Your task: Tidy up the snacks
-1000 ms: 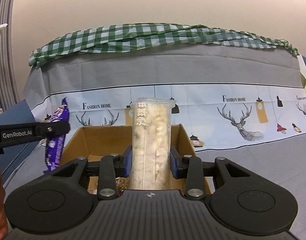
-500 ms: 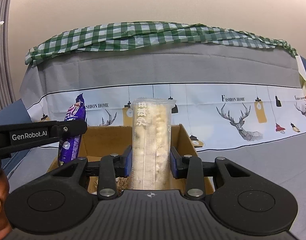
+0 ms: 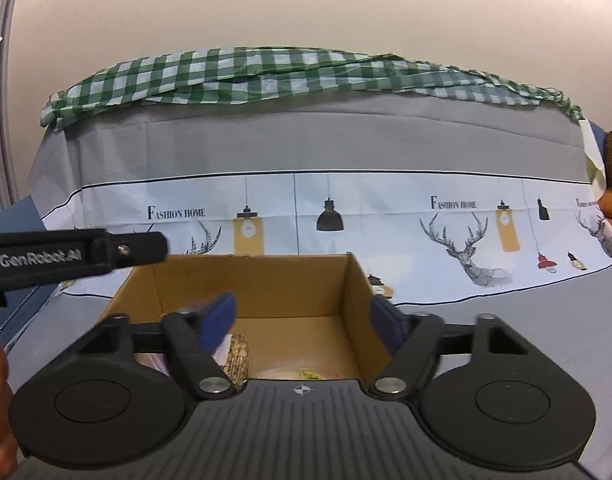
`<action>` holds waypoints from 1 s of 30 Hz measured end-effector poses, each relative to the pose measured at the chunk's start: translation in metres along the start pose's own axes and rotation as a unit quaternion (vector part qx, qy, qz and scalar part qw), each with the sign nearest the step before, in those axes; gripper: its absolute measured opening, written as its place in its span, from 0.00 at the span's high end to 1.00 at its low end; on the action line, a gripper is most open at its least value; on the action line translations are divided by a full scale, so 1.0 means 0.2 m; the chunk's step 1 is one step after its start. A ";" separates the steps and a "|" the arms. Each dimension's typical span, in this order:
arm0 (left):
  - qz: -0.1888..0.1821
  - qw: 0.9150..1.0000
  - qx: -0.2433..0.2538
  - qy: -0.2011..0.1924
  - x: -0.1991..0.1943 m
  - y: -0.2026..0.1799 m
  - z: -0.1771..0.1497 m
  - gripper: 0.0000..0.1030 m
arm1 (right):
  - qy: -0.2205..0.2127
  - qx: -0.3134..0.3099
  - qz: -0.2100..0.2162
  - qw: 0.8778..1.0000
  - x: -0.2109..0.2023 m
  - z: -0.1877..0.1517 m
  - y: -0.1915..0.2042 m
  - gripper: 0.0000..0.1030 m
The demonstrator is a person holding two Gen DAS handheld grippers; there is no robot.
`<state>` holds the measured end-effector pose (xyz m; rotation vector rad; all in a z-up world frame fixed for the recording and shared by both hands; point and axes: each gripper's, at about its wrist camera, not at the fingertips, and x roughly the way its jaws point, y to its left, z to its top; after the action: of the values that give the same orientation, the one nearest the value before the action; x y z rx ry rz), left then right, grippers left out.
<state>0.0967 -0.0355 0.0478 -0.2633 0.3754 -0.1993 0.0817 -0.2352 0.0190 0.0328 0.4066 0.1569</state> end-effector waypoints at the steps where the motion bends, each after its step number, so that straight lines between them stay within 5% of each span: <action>1: 0.003 1.000 -0.001 0.000 0.00 0.01 0.00 0.43 | 0.000 0.002 -0.004 1.000 0.00 0.00 -0.01 0.16; 6: 0.008 0.999 0.033 -0.015 -0.07 -0.01 -0.01 0.18 | 0.003 0.028 -0.008 1.000 0.00 -0.01 -0.06 0.01; 15: 0.005 0.996 0.089 -0.024 -0.26 -0.11 -0.13 0.17 | -0.014 0.056 -0.028 0.998 -0.13 -0.03 -0.14 0.01; 30: 0.064 0.993 0.029 0.091 -0.55 -0.14 -0.31 0.00 | 0.054 0.013 -0.001 0.998 -0.47 -0.13 -0.18 0.01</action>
<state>-0.0319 -0.0483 0.0361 -0.1623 0.5655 -0.1087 -0.0084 -0.2858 0.0285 0.0506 0.5163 0.1523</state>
